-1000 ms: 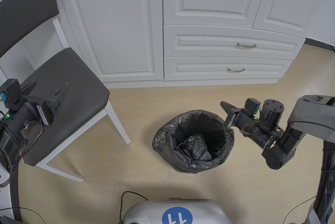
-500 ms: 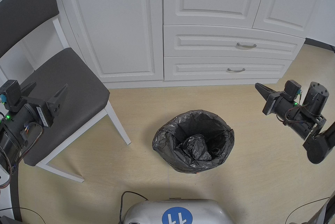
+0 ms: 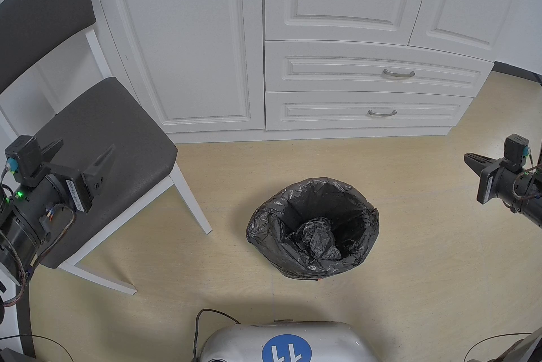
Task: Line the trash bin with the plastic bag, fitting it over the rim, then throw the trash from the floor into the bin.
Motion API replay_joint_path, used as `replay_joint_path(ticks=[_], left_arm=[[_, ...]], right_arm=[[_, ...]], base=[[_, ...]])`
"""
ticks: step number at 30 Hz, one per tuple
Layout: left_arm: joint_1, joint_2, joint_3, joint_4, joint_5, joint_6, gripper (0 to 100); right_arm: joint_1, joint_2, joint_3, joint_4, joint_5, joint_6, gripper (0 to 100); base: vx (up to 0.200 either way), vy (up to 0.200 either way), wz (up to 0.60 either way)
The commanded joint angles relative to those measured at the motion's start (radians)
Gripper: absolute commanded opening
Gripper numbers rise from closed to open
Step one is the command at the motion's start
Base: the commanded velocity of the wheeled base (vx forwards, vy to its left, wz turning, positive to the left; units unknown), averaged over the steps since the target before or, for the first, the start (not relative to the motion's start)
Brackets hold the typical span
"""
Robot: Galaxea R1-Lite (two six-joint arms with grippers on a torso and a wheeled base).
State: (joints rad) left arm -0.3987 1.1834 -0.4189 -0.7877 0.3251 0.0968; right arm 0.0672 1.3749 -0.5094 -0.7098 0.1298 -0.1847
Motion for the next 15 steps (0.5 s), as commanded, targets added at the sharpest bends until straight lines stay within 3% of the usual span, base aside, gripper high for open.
replay_joint_path(ticks=[1,4,5,15], left_arm=[[0.0,0.041,0.009,-0.001,0.002,0.003,100],[0.0,0.041,0.019,-0.001,0.003,0.003,100],[0.0,0.041,0.029,-0.001,0.003,0.003,100],[0.017,0.048,0.06,-0.015,0.003,-0.009,100]], right_arm=[[-0.073,-0.053,-0.006,0.084,-0.002,-0.055,0],[-0.093,-0.048,-0.018,0.128,-0.001,-0.065,0],[-0.106,-0.046,-0.023,0.138,0.001,-0.065,100],[-0.19,-0.074,0.015,0.128,0.08,-0.056,100]], base=[[0.0,0.0,0.0],[0.0,0.0,0.0],[0.0,0.0,0.0],[0.0,0.0,0.0]])
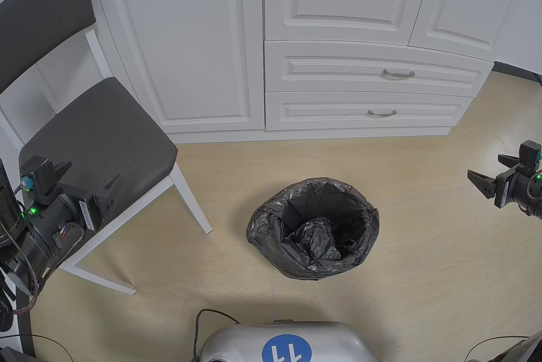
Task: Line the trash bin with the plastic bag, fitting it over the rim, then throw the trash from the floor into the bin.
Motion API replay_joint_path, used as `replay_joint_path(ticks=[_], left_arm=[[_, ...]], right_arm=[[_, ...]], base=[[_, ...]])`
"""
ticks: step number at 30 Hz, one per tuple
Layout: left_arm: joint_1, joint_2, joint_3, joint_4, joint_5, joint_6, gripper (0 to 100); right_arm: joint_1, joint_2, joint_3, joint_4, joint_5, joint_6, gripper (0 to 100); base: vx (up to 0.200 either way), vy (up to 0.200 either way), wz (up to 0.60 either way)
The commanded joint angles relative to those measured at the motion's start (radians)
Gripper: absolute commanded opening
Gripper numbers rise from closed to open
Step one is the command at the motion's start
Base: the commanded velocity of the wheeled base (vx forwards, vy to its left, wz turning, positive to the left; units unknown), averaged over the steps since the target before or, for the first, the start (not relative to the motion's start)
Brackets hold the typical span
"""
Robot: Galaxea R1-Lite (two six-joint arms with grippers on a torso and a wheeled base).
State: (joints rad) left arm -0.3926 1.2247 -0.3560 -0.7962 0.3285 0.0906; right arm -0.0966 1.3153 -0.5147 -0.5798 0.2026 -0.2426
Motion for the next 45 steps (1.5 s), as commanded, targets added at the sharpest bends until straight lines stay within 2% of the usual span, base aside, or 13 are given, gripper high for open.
replay_joint_path(ticks=[1,6,11,12,13,18,19,21,24,29,35,40,45], left_arm=[[0.038,0.009,-0.015,-0.035,-0.003,0.003,100],[0.146,0.021,-0.104,-0.044,-0.011,0.008,100],[0.253,0.026,-0.285,0.018,-0.013,0.009,100],[0.256,0.024,-0.288,0.023,-0.013,0.009,100],[0.284,0.013,-0.35,0.081,-0.025,0.006,100],[0.336,-0.07,-0.429,0.187,-0.126,-0.005,100],[0.347,-0.102,-0.454,0.224,-0.175,-0.005,100],[0.35,-0.145,-0.492,0.281,-0.223,-0.006,100],[0.35,-0.186,-0.543,0.353,-0.236,-0.006,100],[0.351,-0.243,-0.591,0.41,-0.232,-0.006,100],[0.347,-0.458,-0.646,0.655,-0.238,0.001,100],[0.345,-0.599,-0.672,0.818,-0.229,0.003,100],[0.356,-0.743,-0.673,0.923,-0.226,0.0,100]], right_arm=[[-0.031,-0.01,0.028,0.001,0.006,0.005,100],[-0.055,0.021,-0.061,0.011,0.011,0.043,100],[-0.04,0.056,-0.237,-0.003,0.011,0.19,100],[-0.038,0.055,-0.242,-0.003,0.011,0.195,100],[-0.018,0.042,-0.298,-0.009,0.005,0.233,100],[0.029,-0.038,-0.403,-0.009,0.0,0.247,100],[0.041,-0.062,-0.432,-0.011,0.0,0.259,100],[0.057,-0.088,-0.473,-0.022,-0.003,0.29,100],[0.061,-0.13,-0.535,-0.012,-0.029,0.315,100],[0.061,-0.215,-0.551,0.014,-0.055,0.319,100],[0.046,-0.482,-0.492,0.261,-0.061,0.319,100],[0.046,-0.686,-0.393,0.37,-0.109,0.319,100],[0.054,-0.89,-0.312,0.459,-0.106,0.318,100]], base=[[0.0,0.0,0.0],[0.0,0.0,0.0],[0.0,0.0,0.0],[0.0,0.0,0.0],[0.0,0.0,0.0],[0.0,0.0,0.0],[0.0,0.0,0.0],[0.0,0.0,0.0],[0.0,0.0,0.0],[0.0,0.0,0.0],[0.0,0.0,0.0],[0.0,0.0,0.0],[0.0,0.0,0.0]])
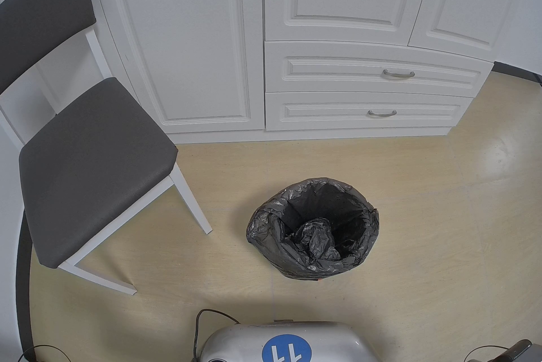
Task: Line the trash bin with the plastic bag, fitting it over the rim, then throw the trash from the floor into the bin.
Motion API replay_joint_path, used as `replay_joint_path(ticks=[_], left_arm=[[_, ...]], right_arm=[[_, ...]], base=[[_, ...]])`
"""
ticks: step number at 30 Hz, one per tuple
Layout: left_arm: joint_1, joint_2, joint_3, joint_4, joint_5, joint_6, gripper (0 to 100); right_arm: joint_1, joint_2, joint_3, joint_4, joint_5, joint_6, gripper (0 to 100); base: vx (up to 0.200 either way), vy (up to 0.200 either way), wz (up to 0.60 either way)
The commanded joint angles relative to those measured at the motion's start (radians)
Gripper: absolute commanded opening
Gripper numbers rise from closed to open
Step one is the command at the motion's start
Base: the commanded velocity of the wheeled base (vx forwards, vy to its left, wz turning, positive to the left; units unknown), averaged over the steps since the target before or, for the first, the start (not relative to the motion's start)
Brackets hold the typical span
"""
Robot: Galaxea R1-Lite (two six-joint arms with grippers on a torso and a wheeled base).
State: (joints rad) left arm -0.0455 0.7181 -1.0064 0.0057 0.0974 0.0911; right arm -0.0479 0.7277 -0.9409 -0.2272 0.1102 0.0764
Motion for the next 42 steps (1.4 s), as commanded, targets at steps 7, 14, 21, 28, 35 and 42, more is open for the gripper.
replay_joint_path(ticks=[7,14,21,28,35,42], left_arm=[[0.055,-0.407,-0.11,0.373,0.005,-0.001,100],[0.073,-0.48,-0.235,0.579,0.005,0.001,100],[0.067,-0.562,-0.222,0.666,0.004,0.001,100],[0.073,-0.6,-0.209,0.666,-0.008,0.003,100],[0.073,-0.626,-0.196,0.662,-0.016,0.007,100],[0.064,-0.683,-0.173,0.666,-0.048,0.007,100]], right_arm=[[0.014,-0.545,0.119,0.368,-0.02,0.002,100],[0.046,-0.694,0.08,0.559,-0.021,-0.001,100],[0.049,-0.728,0.08,0.585,-0.018,0.002,100],[0.049,-0.728,0.068,0.579,-0.012,0.0,100],[0.049,-0.728,0.062,0.577,-0.003,-0.001,100],[0.049,-0.728,0.062,0.572,0.017,-0.001,100]], base=[[0.0,0.0,0.0],[0.0,0.0,0.0],[0.0,0.0,0.0],[0.0,0.0,0.0],[0.0,0.0,0.0],[0.0,0.0,0.0]])
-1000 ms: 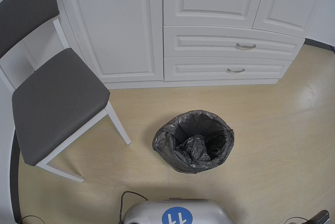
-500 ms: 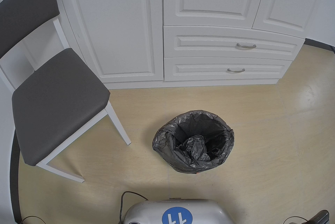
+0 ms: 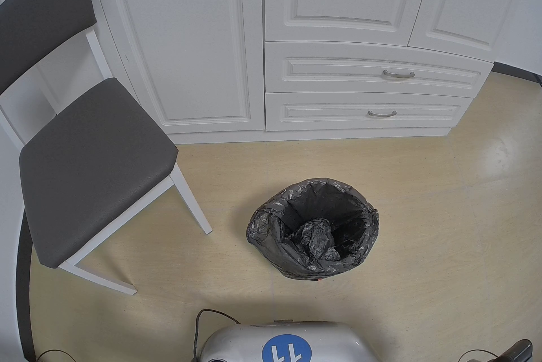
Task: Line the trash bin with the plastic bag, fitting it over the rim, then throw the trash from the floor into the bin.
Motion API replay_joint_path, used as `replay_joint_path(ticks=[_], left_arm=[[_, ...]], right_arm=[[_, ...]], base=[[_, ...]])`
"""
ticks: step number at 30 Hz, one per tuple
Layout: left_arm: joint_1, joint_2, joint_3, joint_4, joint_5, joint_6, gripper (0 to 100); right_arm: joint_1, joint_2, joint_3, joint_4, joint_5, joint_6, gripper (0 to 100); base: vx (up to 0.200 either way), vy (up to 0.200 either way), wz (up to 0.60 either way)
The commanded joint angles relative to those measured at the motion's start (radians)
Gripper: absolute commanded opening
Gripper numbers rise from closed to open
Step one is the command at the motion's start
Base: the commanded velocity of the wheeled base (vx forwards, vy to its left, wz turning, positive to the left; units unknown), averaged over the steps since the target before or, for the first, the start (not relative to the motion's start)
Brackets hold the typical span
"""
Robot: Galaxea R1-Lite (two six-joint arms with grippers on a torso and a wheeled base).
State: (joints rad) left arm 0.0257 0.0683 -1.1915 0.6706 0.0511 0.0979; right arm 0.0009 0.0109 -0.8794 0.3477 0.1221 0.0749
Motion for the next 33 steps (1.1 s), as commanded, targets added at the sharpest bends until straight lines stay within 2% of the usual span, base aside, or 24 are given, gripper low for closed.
replay_joint_path(ticks=[1,9,16,18,19,20,21,24,26,27,29,30,31,32,33], left_arm=[[-0.009,-0.045,0.015,0.001,-0.002,0.0,100],[-0.02,-0.067,0.029,0.001,0.001,-0.006,100],[-0.021,-0.067,0.096,-0.072,0.001,-0.004,100],[-0.021,-0.067,0.107,-0.1,0.001,0.0,100],[-0.021,-0.067,0.136,-0.195,0.0,0.005,100],[-0.021,-0.067,0.136,-0.195,0.0,0.005,100],[-0.021,-0.067,0.178,-0.304,0.004,0.005,100],[-0.021,-0.067,0.24,-0.451,0.013,0.005,100],[-0.021,-0.067,0.268,-0.502,0.019,0.005,100],[-0.021,-0.067,0.328,-0.595,0.039,0.003,100],[-0.021,-0.067,0.403,-0.686,0.066,0.003,100],[-0.021,-0.067,0.403,-0.686,0.066,0.003,100],[-0.021,-0.067,0.495,-0.775,0.079,0.002,100],[-0.021,-0.065,0.529,-0.798,0.079,0.0,100],[-0.021,-0.065,0.621,-0.859,0.081,-0.012,100]], right_arm=[[0.001,-0.011,0.0,-0.003,0.014,0.0,100],[0.001,-0.011,0.022,-0.042,0.031,-0.007,100],[0.001,-0.011,0.123,-0.378,0.024,-0.027,100],[0.001,-0.011,0.125,-0.407,0.024,-0.03,100],[0.001,-0.011,0.12,-0.455,0.024,-0.038,100],[0.001,-0.011,0.12,-0.455,0.024,-0.038,100],[0.001,-0.011,0.123,-0.489,0.024,-0.056,100],[0.001,-0.011,0.142,-0.529,0.022,-0.118,100],[0.001,-0.011,0.154,-0.547,0.022,-0.145,100],[0.001,-0.011,0.191,-0.605,0.005,-0.19,100],[0.001,-0.011,0.25,-0.685,-0.019,-0.222,100],[0.001,-0.011,0.25,-0.685,-0.019,-0.222,100],[0.001,-0.011,0.342,-0.78,-0.029,-0.256,100],[0.001,-0.011,0.375,-0.816,-0.029,-0.265,100],[0.001,-0.011,0.462,-0.909,-0.029,-0.274,100]], base=[[0.0,0.0,0.0],[0.0,0.0,0.0],[0.0,0.0,0.0],[0.0,0.0,0.0],[0.0,0.0,0.0],[0.0,0.0,0.0],[0.0,0.0,0.0],[0.0,0.0,0.0],[0.0,0.0,0.0],[0.0,0.0,0.0],[0.0,0.0,0.0],[0.0,0.0,0.0],[0.0,0.0,0.0],[0.0,0.0,0.0],[0.0,0.0,0.0]])
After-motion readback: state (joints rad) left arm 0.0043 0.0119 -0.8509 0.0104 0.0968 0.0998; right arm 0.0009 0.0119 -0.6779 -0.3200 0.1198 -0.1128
